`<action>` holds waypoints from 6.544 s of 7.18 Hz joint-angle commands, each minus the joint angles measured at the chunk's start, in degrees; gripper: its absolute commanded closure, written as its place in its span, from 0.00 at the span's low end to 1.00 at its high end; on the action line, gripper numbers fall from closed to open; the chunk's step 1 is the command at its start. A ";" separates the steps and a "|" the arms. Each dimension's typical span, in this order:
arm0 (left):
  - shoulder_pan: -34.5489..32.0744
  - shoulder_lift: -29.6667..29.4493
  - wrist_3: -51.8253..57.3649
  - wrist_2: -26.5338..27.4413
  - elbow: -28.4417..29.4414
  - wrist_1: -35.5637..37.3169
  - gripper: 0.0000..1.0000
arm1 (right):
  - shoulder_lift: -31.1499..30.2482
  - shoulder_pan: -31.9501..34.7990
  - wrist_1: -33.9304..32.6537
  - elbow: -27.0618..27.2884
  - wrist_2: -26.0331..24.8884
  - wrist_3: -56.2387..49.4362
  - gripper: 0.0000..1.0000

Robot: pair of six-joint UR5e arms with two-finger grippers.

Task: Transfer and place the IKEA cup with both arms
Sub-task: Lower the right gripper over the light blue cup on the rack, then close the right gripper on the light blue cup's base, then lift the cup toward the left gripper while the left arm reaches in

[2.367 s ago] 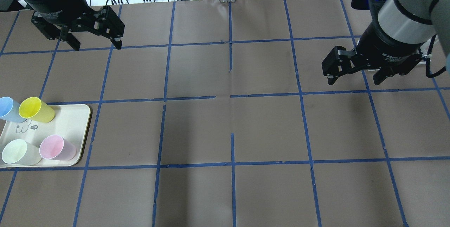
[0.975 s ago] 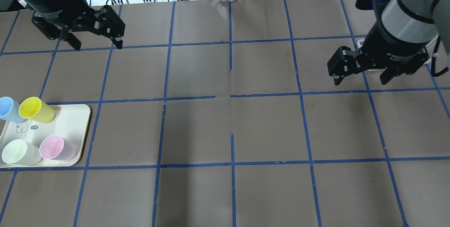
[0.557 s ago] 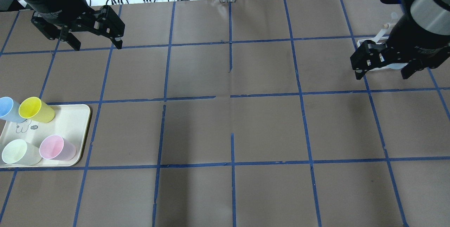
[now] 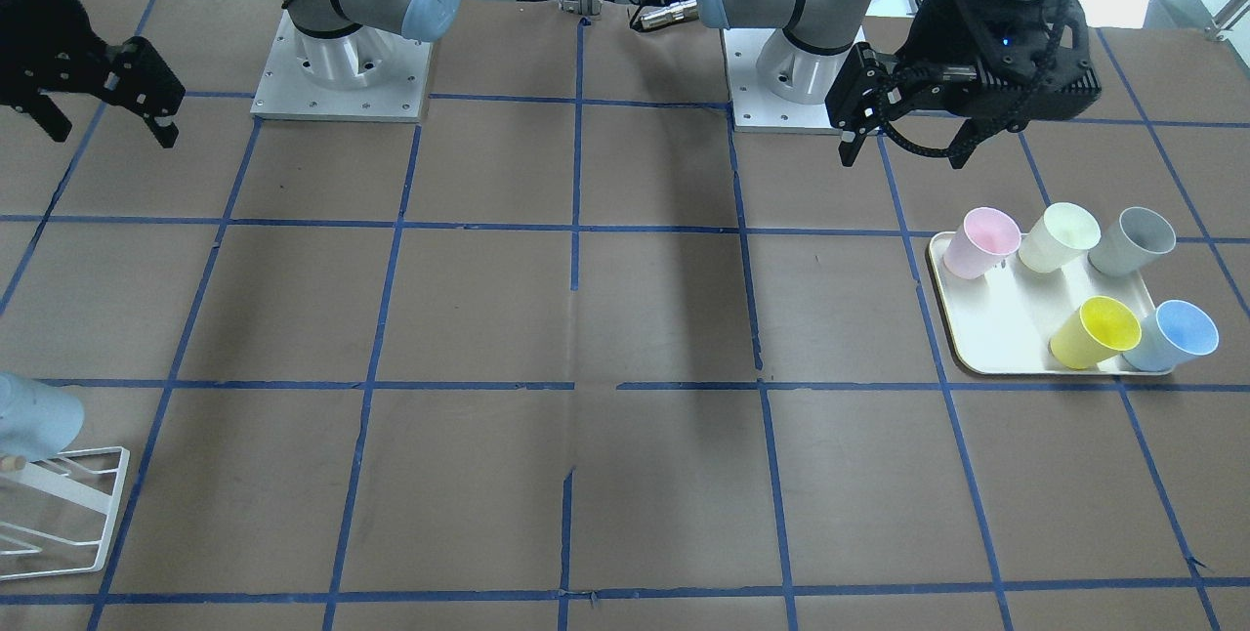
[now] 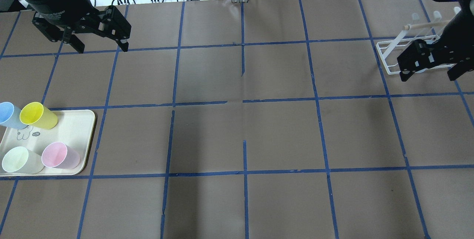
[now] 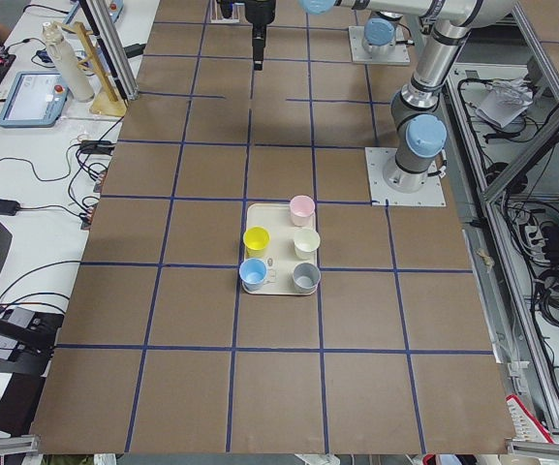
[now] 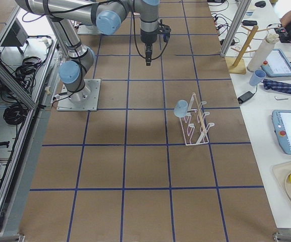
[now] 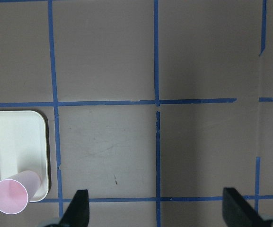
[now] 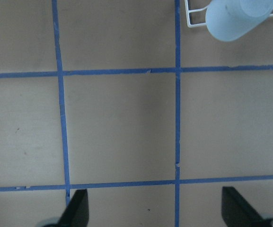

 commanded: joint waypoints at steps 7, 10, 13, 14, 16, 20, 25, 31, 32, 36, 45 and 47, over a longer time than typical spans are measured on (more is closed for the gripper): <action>-0.01 0.03 -0.06 -0.14 -0.19 0.00 0.00 | 17.44 -8.56 -20.08 -1.05 3.83 -23.58 0.00; -0.01 0.03 -0.06 -0.14 -0.02 0.00 0.00 | 22.19 -8.64 -26.24 -1.41 3.83 -25.69 0.00; -0.01 0.11 -0.06 -0.05 -0.20 0.00 0.00 | 25.72 -8.73 -30.82 -1.93 4.01 -25.96 0.00; -0.01 -0.32 -0.15 -0.05 -0.02 0.09 0.00 | 26.42 -8.64 -30.82 -2.98 3.92 -26.13 0.00; 0.07 -0.06 -0.06 -0.14 -0.20 0.09 0.00 | 27.31 -8.64 -30.73 -3.16 4.01 -25.96 0.00; 0.07 -0.15 -0.15 -0.14 -0.02 0.09 0.00 | 28.62 -8.56 -30.73 -3.16 4.09 -25.52 0.00; 0.07 0.03 -0.15 -0.23 -0.11 0.09 0.00 | 28.89 -8.56 -30.73 -3.25 4.09 -25.52 0.31; 0.16 0.11 -0.06 -0.23 -0.11 0.09 0.00 | 28.01 -8.56 -30.12 -4.75 3.48 -25.51 1.00; 0.25 0.11 -0.06 -0.23 -0.11 0.09 0.00 | 27.84 -8.56 -30.12 -4.83 3.13 -25.52 1.00; 0.34 0.11 -0.06 -0.31 -0.02 0.09 0.00 | 22.05 -8.56 -24.59 -5.36 1.73 -25.34 1.00; 0.51 0.20 0.46 -0.58 -0.11 -0.09 0.00 | 13.42 6.79 -10.43 -5.19 6.56 4.11 1.00; 3.04 0.55 0.90 -9.23 -1.24 -3.14 0.00 | 12.46 15.92 -10.60 -5.27 6.64 18.10 1.00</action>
